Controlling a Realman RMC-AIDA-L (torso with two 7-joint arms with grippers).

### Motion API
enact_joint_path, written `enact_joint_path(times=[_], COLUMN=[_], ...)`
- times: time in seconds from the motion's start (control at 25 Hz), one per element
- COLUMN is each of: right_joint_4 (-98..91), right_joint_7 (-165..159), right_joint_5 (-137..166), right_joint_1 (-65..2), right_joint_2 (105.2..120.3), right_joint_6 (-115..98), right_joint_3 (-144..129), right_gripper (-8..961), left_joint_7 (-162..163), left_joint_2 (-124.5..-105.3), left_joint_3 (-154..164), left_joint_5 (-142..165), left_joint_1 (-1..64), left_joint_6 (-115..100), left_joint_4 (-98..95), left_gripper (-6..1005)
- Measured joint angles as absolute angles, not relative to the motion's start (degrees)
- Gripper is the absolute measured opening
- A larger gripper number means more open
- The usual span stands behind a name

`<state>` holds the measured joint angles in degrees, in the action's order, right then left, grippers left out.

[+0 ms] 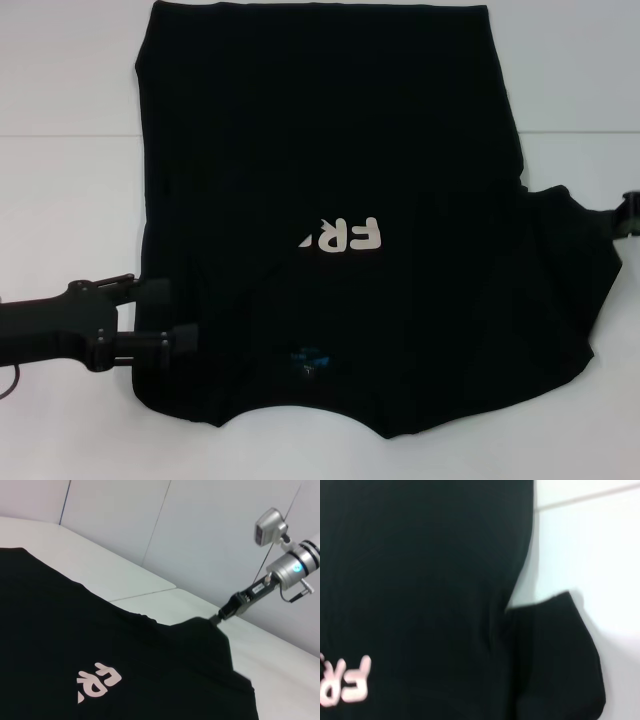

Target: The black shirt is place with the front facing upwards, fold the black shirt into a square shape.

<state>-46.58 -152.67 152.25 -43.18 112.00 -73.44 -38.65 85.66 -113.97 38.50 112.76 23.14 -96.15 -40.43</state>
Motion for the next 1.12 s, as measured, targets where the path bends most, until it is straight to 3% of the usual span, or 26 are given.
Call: enact_joint_path(times=[0.28,0.76,1.12], right_joint_4=[-51.08,-48.71,-49.21], right_joint_7=[-152.10,-150.94,-151.18], right_joint_5=[146.35,146.61,147.60], right_joint_1=[-43.45,-48.48,-44.10], right_joint_2=[111.54,114.91,111.70], right_joint_6=[-75.17,-74.55,-75.83], right_joint_3=[-39.28,-47.93,-45.85], right_gripper=[85,116,139], left_joint_7=[85.84,85.87,85.87], left_joint_2=[-113.87,-113.85,-113.83], left_joint_3=[38.49,38.39,38.32], left_joint_5=[112.76,112.76,112.76], left_joint_1=[23.33,23.39,23.38], left_joint_6=[-96.14,-95.88,-95.56], left_joint_4=[-40.44,-40.31,-40.24], left_gripper=[939,938,936])
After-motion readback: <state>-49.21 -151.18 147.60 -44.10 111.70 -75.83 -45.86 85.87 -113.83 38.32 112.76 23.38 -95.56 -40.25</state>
